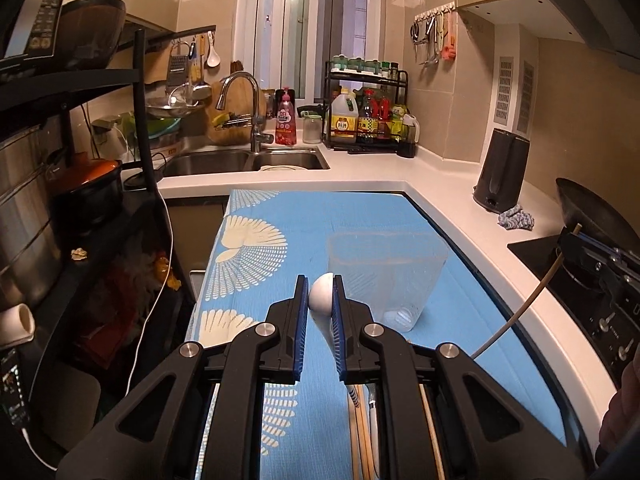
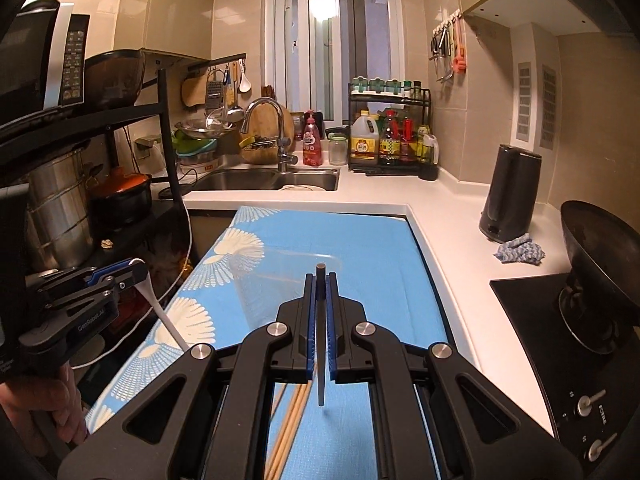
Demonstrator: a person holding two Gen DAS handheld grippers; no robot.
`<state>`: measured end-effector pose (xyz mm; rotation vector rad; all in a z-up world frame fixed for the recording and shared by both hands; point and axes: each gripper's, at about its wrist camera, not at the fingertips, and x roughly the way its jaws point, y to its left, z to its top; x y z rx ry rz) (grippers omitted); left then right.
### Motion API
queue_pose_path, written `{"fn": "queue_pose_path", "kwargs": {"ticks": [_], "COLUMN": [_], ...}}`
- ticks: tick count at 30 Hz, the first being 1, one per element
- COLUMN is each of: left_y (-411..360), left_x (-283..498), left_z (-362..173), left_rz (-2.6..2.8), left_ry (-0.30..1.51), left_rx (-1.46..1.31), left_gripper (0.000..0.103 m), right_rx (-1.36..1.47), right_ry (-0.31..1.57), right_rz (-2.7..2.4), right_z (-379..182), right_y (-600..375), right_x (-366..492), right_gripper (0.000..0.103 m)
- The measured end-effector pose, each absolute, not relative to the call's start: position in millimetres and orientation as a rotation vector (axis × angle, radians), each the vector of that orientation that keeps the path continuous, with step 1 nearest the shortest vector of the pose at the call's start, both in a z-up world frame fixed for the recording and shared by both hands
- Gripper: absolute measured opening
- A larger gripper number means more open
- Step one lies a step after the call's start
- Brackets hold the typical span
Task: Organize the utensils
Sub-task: 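Carry the spoon into the clear container with the left gripper while the right drops its chopstick in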
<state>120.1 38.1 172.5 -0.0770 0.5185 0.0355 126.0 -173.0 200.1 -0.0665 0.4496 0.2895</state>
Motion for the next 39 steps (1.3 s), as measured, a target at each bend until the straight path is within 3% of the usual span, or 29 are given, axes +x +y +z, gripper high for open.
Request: {"fn": "queue_pose_path", "kwargs": {"ticks": [17,21,31,35,37,39], "left_y": [36,31,31,29,28,29], "left_x": [205,235,274,277,275,270], "left_z": [275,257,155,138,138,145], "left_rz": [-0.015,-0.020,-0.025,-0.049,-0.046,-0.037], "left_ry": [0.402,0.425,0.588,0.625,0.612,0.579], "left_rx": [-0.081,-0.073,-0.073,-0.076,-0.064,-0.053], "left_gripper": [0.012,0.012,0.012,0.013,0.032,0.044], "right_rx": [0.003,0.018,0.028,0.033,0.020,0.024], "right_ry": [0.288,0.329,0.506,0.577,0.590,0.595], "right_rz": [0.355,0.350,0.325,0.314,0.292,0.270], "right_z": [317,295,188,161,155,154], "right_y": [-161,-157,-158,-156,-156,-159], "right_x": [192,221,264,274,275,273], "right_gripper": [0.005,0.005,0.005,0.012,0.035,0.043]}}
